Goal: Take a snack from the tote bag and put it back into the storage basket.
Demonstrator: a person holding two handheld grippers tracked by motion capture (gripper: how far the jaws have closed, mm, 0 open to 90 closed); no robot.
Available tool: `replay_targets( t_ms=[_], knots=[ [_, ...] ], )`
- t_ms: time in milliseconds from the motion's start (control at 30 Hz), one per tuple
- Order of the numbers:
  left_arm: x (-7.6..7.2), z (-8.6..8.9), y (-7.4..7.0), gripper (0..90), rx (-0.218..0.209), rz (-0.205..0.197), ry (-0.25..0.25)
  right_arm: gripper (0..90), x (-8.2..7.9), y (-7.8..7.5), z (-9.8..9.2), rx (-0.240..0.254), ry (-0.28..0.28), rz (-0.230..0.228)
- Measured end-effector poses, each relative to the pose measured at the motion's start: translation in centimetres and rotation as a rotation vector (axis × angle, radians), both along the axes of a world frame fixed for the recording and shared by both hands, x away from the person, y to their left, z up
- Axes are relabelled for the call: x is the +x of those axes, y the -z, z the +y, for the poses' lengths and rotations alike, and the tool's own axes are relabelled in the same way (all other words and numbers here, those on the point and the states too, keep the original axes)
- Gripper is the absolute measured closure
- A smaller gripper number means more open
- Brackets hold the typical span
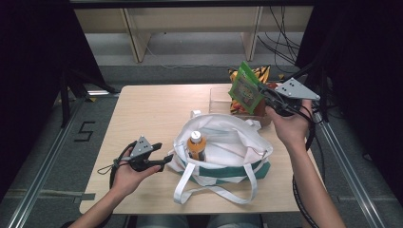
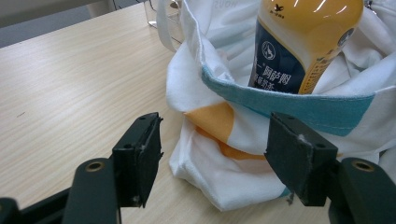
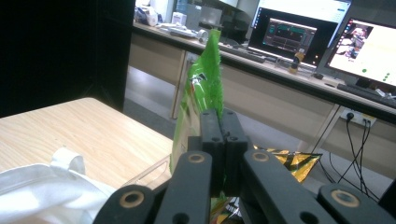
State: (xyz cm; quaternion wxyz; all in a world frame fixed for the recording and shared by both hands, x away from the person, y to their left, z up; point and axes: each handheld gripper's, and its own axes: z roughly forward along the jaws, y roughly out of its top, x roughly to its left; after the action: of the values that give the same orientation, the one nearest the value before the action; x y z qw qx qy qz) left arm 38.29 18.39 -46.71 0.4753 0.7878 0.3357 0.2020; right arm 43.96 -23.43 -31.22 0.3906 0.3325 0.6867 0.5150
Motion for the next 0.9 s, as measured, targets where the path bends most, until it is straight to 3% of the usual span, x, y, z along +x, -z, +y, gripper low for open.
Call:
replay_targets(
  t_ms=[200, 267, 900],
  knots=[
    [0.0, 0.0, 0.0, 35.1, -0.002, 0.001, 0.005, 90.0, 0.6, 0.2, 0.1, -0.003, 0.003, -0.003],
    [0.0, 0.0, 0.0, 35.1, 0.000, 0.000, 0.000, 90.0, 0.8, 0.2, 0.1, -0.018, 0.004, -0.023],
    [0.0, 0.1, 0.0, 35.1, -0.003, 0.000, 0.005, 90.0, 1.9, 1.0, 0.6, -0.015, 0.009, -0.007]
  ],
)
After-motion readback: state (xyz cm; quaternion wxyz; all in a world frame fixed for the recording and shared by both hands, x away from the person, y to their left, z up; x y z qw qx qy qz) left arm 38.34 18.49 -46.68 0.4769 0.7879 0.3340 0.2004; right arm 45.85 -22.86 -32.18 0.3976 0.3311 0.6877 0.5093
